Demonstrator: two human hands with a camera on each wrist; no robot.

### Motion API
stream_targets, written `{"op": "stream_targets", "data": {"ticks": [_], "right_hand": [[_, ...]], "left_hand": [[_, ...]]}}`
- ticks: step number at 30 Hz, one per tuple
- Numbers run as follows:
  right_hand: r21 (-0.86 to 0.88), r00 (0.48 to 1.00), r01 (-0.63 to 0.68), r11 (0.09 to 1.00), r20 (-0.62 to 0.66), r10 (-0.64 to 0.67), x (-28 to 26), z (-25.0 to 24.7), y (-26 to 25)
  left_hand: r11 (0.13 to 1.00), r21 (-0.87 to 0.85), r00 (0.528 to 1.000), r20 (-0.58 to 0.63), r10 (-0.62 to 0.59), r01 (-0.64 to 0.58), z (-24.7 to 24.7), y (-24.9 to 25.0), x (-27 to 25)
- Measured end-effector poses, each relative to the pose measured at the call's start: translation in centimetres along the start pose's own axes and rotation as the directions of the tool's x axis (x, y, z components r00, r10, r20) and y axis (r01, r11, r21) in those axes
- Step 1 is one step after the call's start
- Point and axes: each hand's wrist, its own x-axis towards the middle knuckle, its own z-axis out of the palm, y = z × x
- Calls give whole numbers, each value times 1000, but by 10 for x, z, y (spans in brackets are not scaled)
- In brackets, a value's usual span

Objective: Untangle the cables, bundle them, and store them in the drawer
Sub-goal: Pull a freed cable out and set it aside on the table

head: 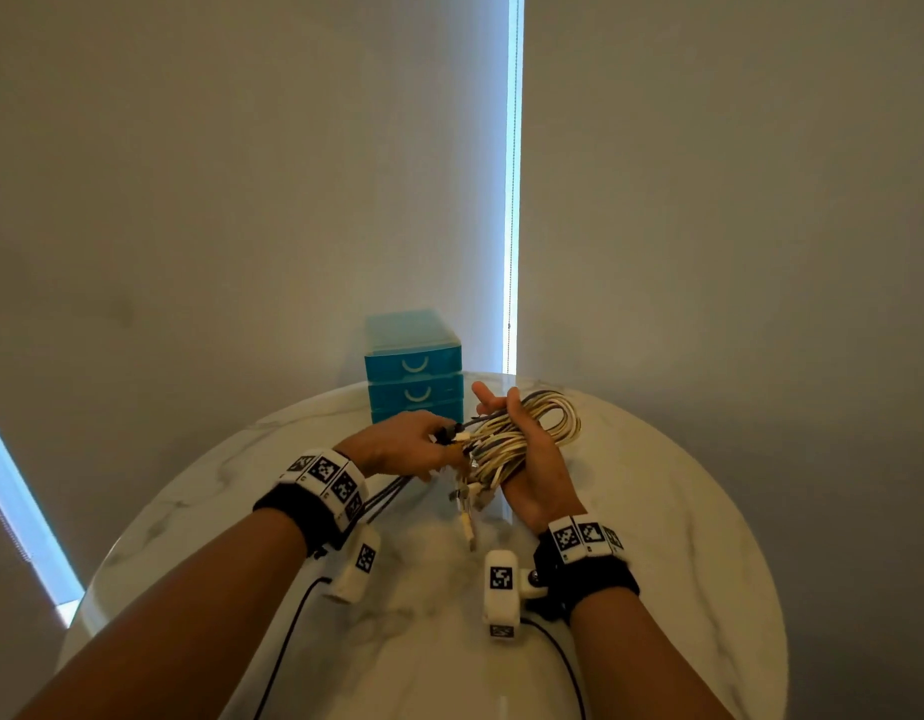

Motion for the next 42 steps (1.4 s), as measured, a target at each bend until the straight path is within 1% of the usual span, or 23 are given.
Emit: {"op": "stream_targets", "data": {"ticks": [4,6,7,9,10,11,14,16,17,18,20,21,23,26,27,29,31,33,36,38,39,40,42], "right_hand": [[-2,1000,20,1000,12,-20,-1,1,-2],[7,1000,29,1000,-2,-29,0,0,0],[9,999,31,999,-14,-31,1,-2,2],[22,999,36,999,-38,-35,4,-6,5],[34,998,41,999,-52,-39,4,-7,5],[50,997,48,998,-59,-45,2,-7,5],[90,994,87,992,-67,-81,1,-7,3],[64,990,106,992,-98,-99,3,-9,5],[42,987,112,993,-120,-107,4,-10,6],[15,983,124,992,-136,-121,6,-13,7],[-67,971,157,985,-172,-167,8,-15,6],[-111,962,173,979,-194,-192,9,-17,6],[-152,949,186,971,-229,-217,11,-21,7],[-206,941,166,964,-261,-218,13,-21,14],[-237,932,174,956,-273,-238,11,-19,14],[-292,907,189,938,-313,-280,9,-15,14],[-332,883,196,923,-351,-313,9,-15,14],[-400,862,192,896,-368,-349,10,-16,12],[-447,862,177,877,-359,-357,10,-12,10],[-486,865,172,857,-342,-367,10,-9,11],[-508,870,170,844,-325,-371,10,-7,12],[-521,877,167,837,-310,-368,11,-6,12],[-481,903,126,868,-307,-301,11,-3,9]], "left_hand": [[978,-208,994,-112,-8,-15,2,-5,4],[932,-361,992,-112,-59,15,3,-3,3],[898,-438,994,-79,-81,38,3,-1,2],[816,-570,995,50,-84,98,2,3,0],[780,-612,990,119,-76,134,2,5,-2],[764,-624,983,169,-70,162,2,8,-2],[800,-569,973,220,-73,189,7,15,-3],[809,-560,973,222,-63,180,10,14,-1],[838,-522,976,210,-55,159,11,13,0],[890,-437,981,188,-50,129,9,11,1],[973,-217,987,154,-44,77,3,7,-1],[986,-150,988,148,-46,68,0,3,-3],[992,-100,987,147,-62,77,-7,-2,-9],[990,-38,982,133,-133,139,-8,-5,-18],[987,-32,981,120,-154,159,-6,-4,-19],[986,92,989,49,-141,136,0,-1,-22],[966,252,998,-5,-58,58,5,2,-23],[922,387,1000,-7,-1,4,9,8,-26],[771,636,992,-81,97,-24,6,15,-28],[688,725,975,-128,182,-33,1,19,-27],[670,742,967,-138,213,-42,0,20,-25],[671,740,962,-146,230,-48,-2,23,-23],[731,681,959,-174,225,-48,-7,29,-19]]}}
